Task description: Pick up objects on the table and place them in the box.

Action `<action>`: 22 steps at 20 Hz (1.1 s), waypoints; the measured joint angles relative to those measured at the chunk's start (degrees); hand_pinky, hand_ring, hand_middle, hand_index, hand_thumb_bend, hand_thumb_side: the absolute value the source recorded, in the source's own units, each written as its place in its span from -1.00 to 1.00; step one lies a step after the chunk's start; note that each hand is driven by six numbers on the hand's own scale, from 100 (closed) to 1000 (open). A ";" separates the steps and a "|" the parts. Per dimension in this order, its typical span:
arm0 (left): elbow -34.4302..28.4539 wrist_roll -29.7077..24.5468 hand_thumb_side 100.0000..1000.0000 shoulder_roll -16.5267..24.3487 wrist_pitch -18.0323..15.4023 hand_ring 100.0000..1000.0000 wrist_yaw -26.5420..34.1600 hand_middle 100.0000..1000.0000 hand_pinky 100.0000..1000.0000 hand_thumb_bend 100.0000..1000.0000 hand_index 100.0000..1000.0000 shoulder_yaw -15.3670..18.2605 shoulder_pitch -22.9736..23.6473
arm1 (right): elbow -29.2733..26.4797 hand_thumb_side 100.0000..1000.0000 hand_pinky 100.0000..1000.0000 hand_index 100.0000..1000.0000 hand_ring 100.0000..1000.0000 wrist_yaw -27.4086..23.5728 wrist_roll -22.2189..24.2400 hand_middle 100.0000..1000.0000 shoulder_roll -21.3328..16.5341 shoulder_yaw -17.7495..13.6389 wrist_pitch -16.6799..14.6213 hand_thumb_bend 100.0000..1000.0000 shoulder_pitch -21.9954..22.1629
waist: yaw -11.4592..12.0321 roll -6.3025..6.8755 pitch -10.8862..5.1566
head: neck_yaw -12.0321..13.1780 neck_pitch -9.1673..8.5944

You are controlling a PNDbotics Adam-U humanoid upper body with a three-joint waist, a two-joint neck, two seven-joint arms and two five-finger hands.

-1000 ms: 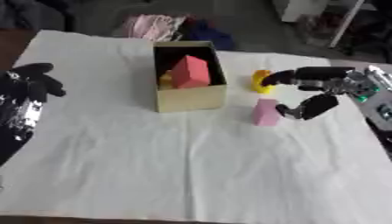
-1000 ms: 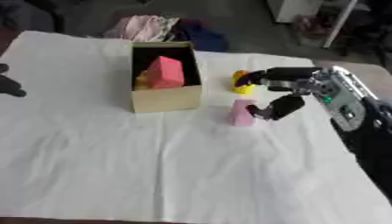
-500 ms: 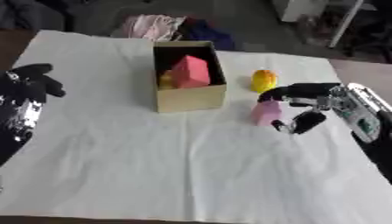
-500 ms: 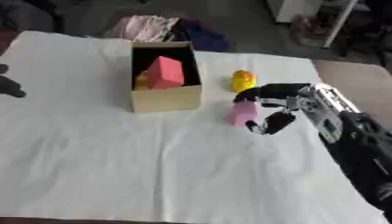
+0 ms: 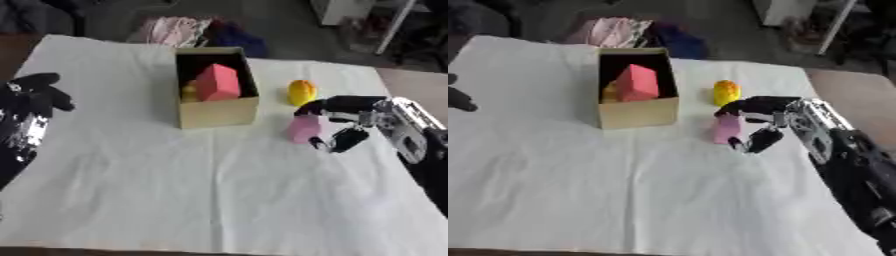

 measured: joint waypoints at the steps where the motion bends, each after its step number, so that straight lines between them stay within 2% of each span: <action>1: 0.00 0.00 0.18 0.00 0.00 0.18 0.00 0.09 0.65 -1.00 0.60 0.00 0.00 | 0.26 -0.50 0.76 1.00 0.70 0.40 -0.73 0.49 0.34 -0.15 0.17 -1.00 -0.02 | 0.01 0.00 0.00 | -0.11 0.00; 5: 0.00 -0.01 0.18 -0.01 -0.01 0.18 0.00 0.09 0.65 -1.00 0.60 0.00 0.00 | 2.10 -0.49 0.76 1.00 0.70 2.82 -3.67 0.50 1.43 -0.29 0.52 -1.00 -0.05 | 0.24 0.00 0.00 | -0.34 -0.01; 13: 0.00 -0.01 0.18 -0.02 -0.01 0.19 0.00 0.09 0.65 -1.00 0.60 0.01 0.00 | 4.38 -0.56 0.70 1.00 0.59 5.02 -7.41 0.24 2.33 -0.68 -0.82 -1.00 -0.52 | 0.38 0.00 0.00 | -0.57 -0.02; 16: 0.00 -0.01 0.18 -0.02 -0.01 0.19 0.00 0.09 0.65 -1.00 0.60 0.01 0.00 | 3.29 -0.58 0.71 1.00 0.58 4.26 -8.29 0.20 2.31 -0.78 -1.14 -1.00 -0.91 | 0.38 0.00 0.00 | -0.58 -0.02; 22: 0.00 -0.08 0.18 -0.02 -0.08 0.19 0.00 0.10 0.66 -1.00 0.60 0.01 0.00 | -1.09 -0.60 0.73 1.00 0.58 1.23 -8.14 0.19 1.56 -1.43 -0.41 -1.00 -4.48 | 0.61 0.00 0.00 | -0.61 -0.03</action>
